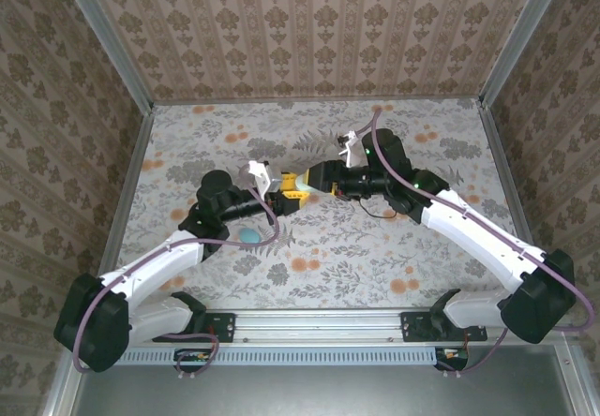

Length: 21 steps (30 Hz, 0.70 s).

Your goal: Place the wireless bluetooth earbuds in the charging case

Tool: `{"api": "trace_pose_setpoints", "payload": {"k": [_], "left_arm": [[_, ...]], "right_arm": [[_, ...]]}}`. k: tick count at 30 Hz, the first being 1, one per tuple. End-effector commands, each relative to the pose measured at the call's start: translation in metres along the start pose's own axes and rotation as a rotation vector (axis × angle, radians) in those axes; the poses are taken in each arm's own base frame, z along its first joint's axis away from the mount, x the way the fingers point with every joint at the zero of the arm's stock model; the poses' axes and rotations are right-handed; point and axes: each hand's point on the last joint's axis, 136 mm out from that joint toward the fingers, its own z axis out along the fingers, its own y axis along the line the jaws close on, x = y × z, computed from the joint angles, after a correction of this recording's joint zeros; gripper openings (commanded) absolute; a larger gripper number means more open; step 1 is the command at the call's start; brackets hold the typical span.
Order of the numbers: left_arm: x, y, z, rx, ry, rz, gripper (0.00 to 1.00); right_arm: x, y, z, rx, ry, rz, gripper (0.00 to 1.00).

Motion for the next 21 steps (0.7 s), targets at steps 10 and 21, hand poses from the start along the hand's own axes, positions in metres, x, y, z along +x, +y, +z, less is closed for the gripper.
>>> {"api": "trace_pose_setpoints", "payload": {"k": [10, 21], "left_arm": [[-0.003, 0.014, -0.008, -0.110, -0.011, 0.018, 0.35], [0.007, 0.042, -0.047, -0.381, 0.036, 0.027, 0.77]], "right_arm": [[-0.003, -0.011, 0.020, -0.058, 0.027, 0.117, 0.16], [-0.073, -0.128, 0.011, 0.133, -0.098, 0.226, 0.18]]}}
